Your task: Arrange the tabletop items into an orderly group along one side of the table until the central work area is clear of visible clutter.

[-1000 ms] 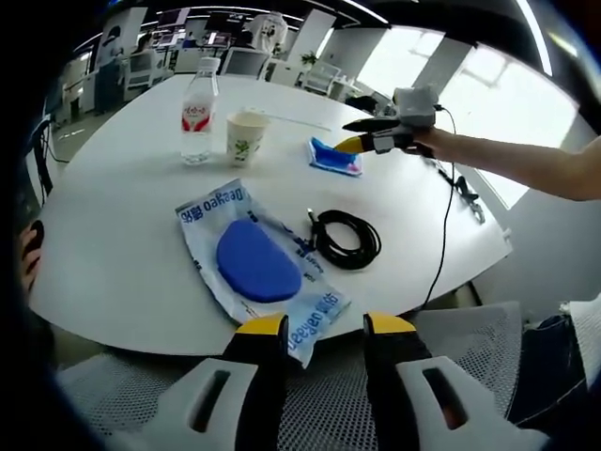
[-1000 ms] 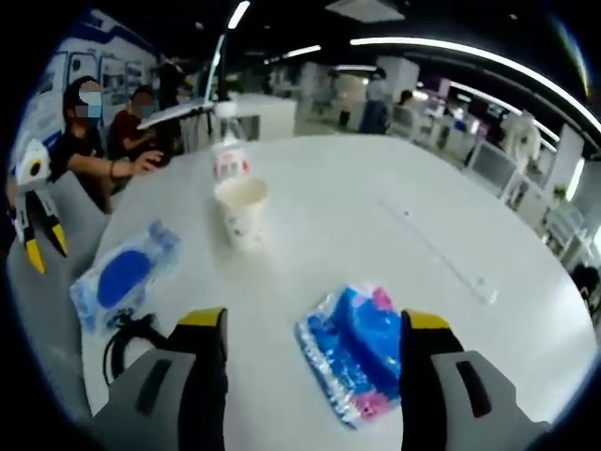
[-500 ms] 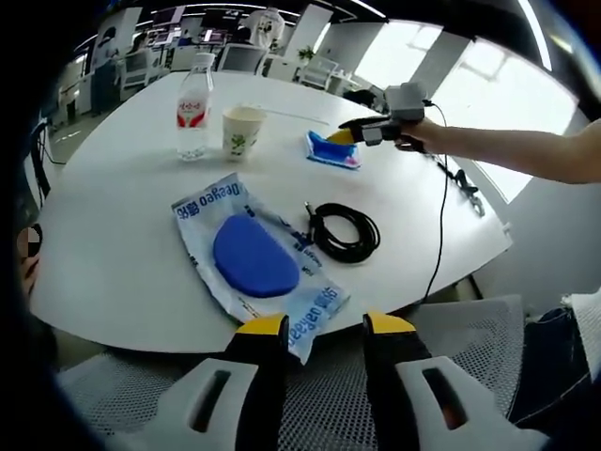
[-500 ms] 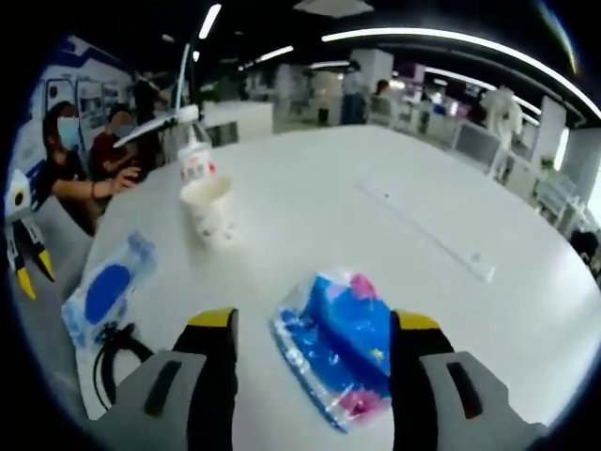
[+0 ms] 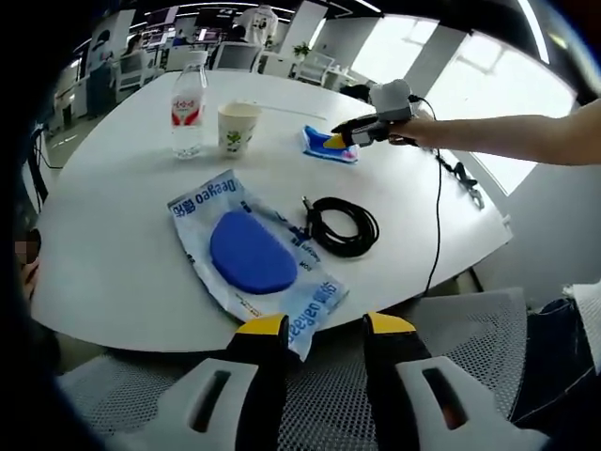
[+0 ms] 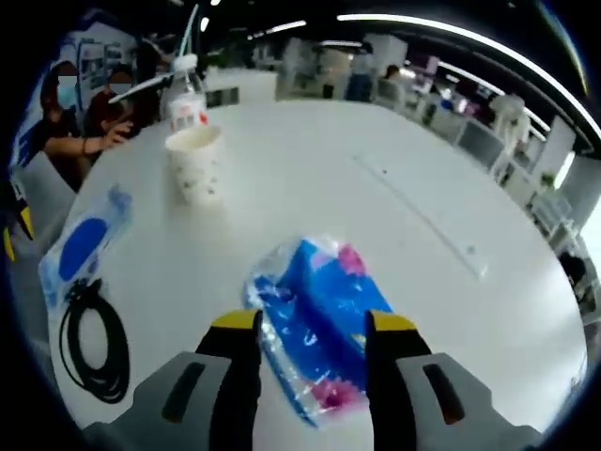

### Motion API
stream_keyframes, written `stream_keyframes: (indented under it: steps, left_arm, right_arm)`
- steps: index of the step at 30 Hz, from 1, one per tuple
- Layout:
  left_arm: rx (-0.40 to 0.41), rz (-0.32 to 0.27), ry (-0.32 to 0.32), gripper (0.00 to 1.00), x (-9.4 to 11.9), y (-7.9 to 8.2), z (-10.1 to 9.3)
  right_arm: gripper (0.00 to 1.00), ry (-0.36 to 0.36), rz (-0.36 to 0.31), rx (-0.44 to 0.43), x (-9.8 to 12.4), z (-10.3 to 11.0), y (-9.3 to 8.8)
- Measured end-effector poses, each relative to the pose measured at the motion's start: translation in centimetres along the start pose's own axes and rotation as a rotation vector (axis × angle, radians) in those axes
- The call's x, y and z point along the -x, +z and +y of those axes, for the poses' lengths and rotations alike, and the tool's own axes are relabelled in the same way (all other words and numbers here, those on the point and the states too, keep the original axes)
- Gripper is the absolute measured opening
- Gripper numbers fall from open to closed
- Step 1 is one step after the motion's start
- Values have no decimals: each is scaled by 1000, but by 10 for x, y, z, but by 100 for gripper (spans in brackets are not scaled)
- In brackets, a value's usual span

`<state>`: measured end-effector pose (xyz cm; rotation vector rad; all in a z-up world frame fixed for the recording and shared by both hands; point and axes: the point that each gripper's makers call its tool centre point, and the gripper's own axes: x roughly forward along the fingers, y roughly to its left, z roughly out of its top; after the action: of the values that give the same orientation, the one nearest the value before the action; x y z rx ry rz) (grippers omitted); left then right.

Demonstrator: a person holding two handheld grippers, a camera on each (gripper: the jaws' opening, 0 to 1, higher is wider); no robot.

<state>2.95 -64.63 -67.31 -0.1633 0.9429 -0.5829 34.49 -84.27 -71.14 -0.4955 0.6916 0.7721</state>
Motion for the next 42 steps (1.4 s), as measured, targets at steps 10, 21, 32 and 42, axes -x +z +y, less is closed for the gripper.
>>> stream_keyframes:
  steps: [10, 21, 32, 42]
  left_arm:
    - [3, 5, 4, 31, 0, -1, 1]
    - [7, 4, 3, 31, -1, 0, 2]
    - [5, -3, 4, 31, -1, 2, 2]
    - [-5, -10, 7, 31, -1, 2, 1]
  right_arm:
    - [0, -21, 42, -102, -1, -11, -15]
    - [0, -33, 23, -53, 9, -15, -7]
    - [0, -25, 10, 93, 34, -20, -4]
    - [0, -43, 17, 166, 59, -30, -18]
